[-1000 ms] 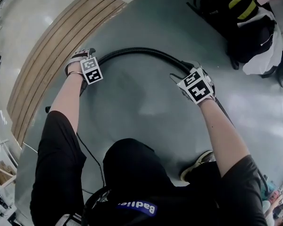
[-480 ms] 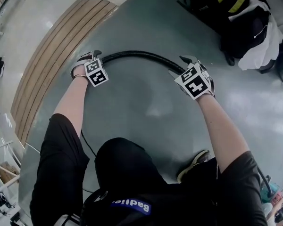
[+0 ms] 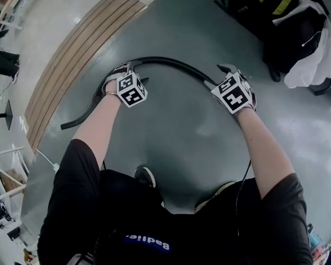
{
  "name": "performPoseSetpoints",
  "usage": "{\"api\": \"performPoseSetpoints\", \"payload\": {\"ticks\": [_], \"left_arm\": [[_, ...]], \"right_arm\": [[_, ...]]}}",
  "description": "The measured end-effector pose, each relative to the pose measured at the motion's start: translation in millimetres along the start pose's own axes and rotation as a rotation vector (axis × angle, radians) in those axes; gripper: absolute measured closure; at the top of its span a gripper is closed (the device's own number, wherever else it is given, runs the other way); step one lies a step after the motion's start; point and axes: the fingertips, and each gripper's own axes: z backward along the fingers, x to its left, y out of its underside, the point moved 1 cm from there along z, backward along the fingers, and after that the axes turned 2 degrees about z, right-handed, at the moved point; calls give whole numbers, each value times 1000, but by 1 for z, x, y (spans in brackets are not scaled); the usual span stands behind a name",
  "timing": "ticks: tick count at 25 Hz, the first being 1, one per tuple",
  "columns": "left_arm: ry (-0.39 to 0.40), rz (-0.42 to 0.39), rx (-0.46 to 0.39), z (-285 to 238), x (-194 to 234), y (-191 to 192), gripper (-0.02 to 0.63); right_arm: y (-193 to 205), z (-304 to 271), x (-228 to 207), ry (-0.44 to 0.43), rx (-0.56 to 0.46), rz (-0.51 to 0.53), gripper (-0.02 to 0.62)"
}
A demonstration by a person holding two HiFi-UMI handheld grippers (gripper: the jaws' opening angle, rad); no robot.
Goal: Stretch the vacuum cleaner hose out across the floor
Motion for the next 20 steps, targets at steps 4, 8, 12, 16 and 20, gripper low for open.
{"api": "performPoseSetpoints", "payload": {"ticks": [4, 8, 12, 16, 20], "left_arm": [[-11, 64, -112, 9, 3, -44, 342], [-5, 112, -225, 22, 6, -73, 342], [15, 109, -288, 66, 9, -89, 342], [40, 141, -333, 139, 25, -104, 342], [60, 213, -399, 239, 45, -127, 342]], "right_arm": [[2, 2, -5, -16, -61, -21, 327], [-2, 7, -9, -8, -115, -105, 327], [-19, 35, -10, 22, -132, -172, 327], [-64, 80, 1, 13, -130, -203, 327], [-127, 159, 17, 7, -174, -231, 327]]}}
